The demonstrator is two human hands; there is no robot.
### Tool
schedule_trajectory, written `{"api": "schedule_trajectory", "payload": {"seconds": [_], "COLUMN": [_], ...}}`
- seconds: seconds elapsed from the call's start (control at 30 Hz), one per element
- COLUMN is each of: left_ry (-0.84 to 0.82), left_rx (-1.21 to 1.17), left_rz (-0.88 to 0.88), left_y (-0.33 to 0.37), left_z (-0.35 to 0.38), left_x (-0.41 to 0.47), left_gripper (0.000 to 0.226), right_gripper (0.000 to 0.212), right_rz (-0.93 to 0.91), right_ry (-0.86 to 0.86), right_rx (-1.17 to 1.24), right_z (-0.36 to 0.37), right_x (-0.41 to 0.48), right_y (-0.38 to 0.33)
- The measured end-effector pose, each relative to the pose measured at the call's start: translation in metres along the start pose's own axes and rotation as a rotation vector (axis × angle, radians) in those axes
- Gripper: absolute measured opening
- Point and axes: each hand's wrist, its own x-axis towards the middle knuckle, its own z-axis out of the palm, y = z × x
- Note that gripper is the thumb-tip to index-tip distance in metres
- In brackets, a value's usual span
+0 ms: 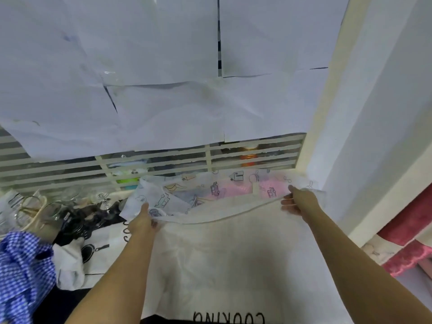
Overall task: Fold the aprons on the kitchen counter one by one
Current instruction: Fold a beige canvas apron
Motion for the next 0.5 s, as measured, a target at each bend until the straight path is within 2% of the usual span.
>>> {"api": "schedule_trajectory", "payload": {"seconds": [0.03, 0.1, 0.17, 0.2, 0.33, 0.43, 0.5], "left_ry": [0.024, -0.032, -0.102, -0.128, -0.088, -0.067, -0.088], "left_rx": [0.122, 0.336, 0.472, 0.494, 0.677, 0.763, 0.769], "left_rz": [0.017, 0.056, 0.099, 0.15, 0.33, 0.422, 0.503], "left_y": [-0.005, -0.018, -0.033, -0.037, -0.046, -0.048, -0.049], "left_z": [0.006, 0.014, 0.02, 0.023, 0.017, -0.005, -0.024], "left_x": [0.008, 0.021, 0.033, 0.034, 0.041, 0.039, 0.034], "left_gripper": [0.051, 0.081, 0.114, 0.118, 0.083, 0.045, 0.026], "right_gripper": [0.041, 0.053, 0.067, 0.069, 0.06, 0.041, 0.026], "right_rz": [0.01, -0.056, -0.24, -0.315, -0.438, -0.543, -0.596], "right_ry": [-0.088, -0.275, -0.389, -0.412, -0.42, -0.266, -0.234], "right_rx": [-0.079, -0.304, -0.541, -0.623, -0.772, -0.694, -0.644], "right_z": [0.007, 0.021, 0.036, 0.043, 0.068, 0.084, 0.093], "right_x": [0.006, 0.02, 0.035, 0.039, 0.055, 0.043, 0.018], "right_y": [0.003, 0.017, 0.033, 0.039, 0.052, 0.058, 0.062]}}
